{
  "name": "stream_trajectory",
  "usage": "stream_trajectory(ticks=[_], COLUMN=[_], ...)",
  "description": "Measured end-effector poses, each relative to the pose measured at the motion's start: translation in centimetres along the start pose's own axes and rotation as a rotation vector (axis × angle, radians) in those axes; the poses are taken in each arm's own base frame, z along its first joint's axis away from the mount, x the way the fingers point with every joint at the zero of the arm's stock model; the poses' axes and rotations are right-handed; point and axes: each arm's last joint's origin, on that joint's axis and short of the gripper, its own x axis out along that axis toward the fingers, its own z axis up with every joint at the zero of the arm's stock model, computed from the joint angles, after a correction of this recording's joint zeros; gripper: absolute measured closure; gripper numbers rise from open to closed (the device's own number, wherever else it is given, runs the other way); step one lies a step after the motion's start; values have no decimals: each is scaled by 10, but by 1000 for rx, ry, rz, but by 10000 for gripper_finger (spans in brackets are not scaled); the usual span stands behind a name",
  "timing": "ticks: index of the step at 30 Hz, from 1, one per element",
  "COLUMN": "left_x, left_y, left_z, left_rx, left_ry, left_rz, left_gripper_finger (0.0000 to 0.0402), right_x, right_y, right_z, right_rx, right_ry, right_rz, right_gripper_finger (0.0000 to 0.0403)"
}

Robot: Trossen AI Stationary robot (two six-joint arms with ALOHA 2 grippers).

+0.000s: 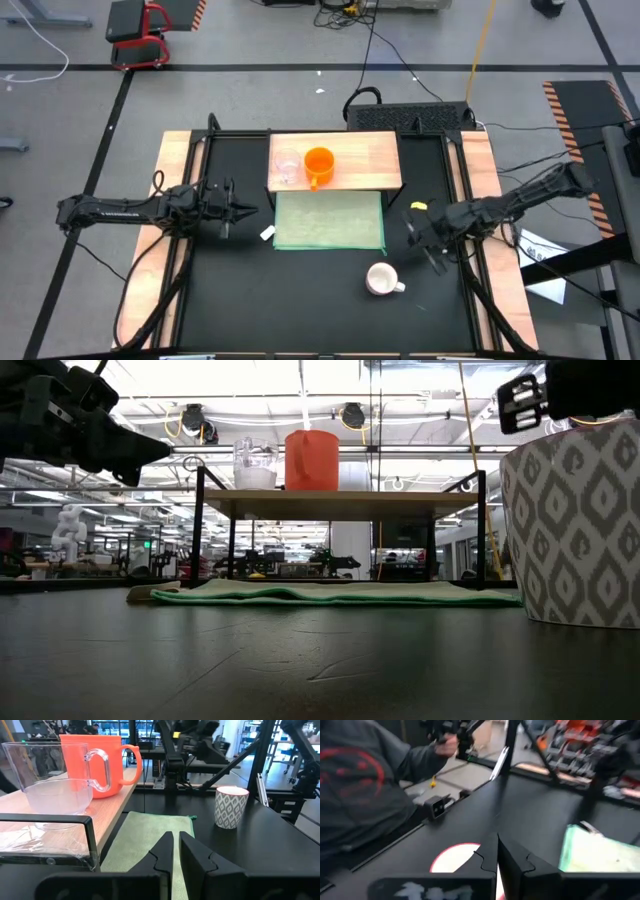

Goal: Stack small to large cups/mugs on shelf
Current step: Put the gray patterned mug on the shelf

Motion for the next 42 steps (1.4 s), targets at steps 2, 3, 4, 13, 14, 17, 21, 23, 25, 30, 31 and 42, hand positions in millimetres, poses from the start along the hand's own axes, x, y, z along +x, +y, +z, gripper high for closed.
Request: stream_trajectory(ticks=[2,3,4,13,14,17,21,23,25,30,31,42], left_x=[0,0,0,0,0,0,0,0,0,0,0,0], left_y=[0,0,0,0,0,0,0,0,0,0,0,0], left_z=[0,0,0,0,0,-1,-3,-4,-5,-5,-5,-4], left_rx=[0,0,0,-1,-1,-2,2,9,10,13,13,9], left_ry=[0,0,-1,4,4,13,30,41,49,47,47,45], left_rz=[0,0,0,0,0,0,1,1,0,1,1,0], left_gripper_finger=[369,369,369,369,369,369,369,369,369,369,369,369], right_x=[12,17,22,41,40,38,33,33,32,34,36,55], right_y=[1,1,0,-10,-10,-10,-8,-8,-7,-6,-5,-6], right_z=[6,8,12,42,44,45,46,47,47,43,42,28], right_rx=[2,5,9,54,65,105,203,246,282,361,377,424], right_ry=[38,59,77,325,332,378,471,490,499,537,543,611], right_rz=[23,33,38,-159,-166,-170,-156,-160,-143,-107,-96,-77], right_gripper_finger=[402,401,398,304,290,251,222,217,216,219,219,220])
